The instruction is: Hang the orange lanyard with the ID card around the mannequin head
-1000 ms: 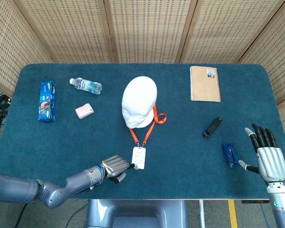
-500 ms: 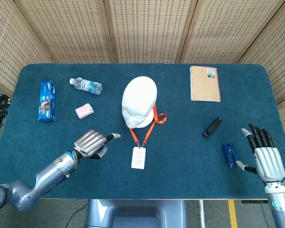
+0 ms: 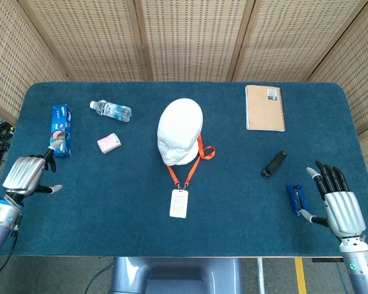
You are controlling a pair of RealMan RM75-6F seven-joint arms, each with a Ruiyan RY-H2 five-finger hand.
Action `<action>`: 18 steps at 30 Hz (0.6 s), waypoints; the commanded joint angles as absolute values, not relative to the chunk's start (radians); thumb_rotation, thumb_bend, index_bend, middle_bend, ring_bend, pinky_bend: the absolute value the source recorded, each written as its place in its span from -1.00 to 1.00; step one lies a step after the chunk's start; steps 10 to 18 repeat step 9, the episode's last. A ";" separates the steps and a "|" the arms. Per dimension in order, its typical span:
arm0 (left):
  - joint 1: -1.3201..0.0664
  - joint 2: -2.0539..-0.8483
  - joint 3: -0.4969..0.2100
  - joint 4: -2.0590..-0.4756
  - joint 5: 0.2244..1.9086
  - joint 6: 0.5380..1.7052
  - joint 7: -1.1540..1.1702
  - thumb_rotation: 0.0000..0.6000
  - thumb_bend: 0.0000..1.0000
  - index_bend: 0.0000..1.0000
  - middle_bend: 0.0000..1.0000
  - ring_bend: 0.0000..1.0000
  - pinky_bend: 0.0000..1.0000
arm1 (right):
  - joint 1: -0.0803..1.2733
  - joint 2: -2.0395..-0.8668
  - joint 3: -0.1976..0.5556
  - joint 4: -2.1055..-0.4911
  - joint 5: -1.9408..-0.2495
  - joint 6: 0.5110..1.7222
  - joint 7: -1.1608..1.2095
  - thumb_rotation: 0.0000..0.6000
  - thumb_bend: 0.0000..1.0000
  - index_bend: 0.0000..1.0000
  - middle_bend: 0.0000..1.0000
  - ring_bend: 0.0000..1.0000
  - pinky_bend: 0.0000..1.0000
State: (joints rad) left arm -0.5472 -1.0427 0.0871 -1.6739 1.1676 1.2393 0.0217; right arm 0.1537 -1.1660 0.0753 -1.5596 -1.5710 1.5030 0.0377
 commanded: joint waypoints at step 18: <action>-0.357 -1.079 0.068 -1.733 1.124 1.438 0.085 1.00 -1.00 -1.00 -1.00 -1.00 -1.00 | 0.149 -1.158 0.073 -1.564 -1.571 1.506 0.018 1.00 -1.00 -0.73 -1.00 -1.00 -1.00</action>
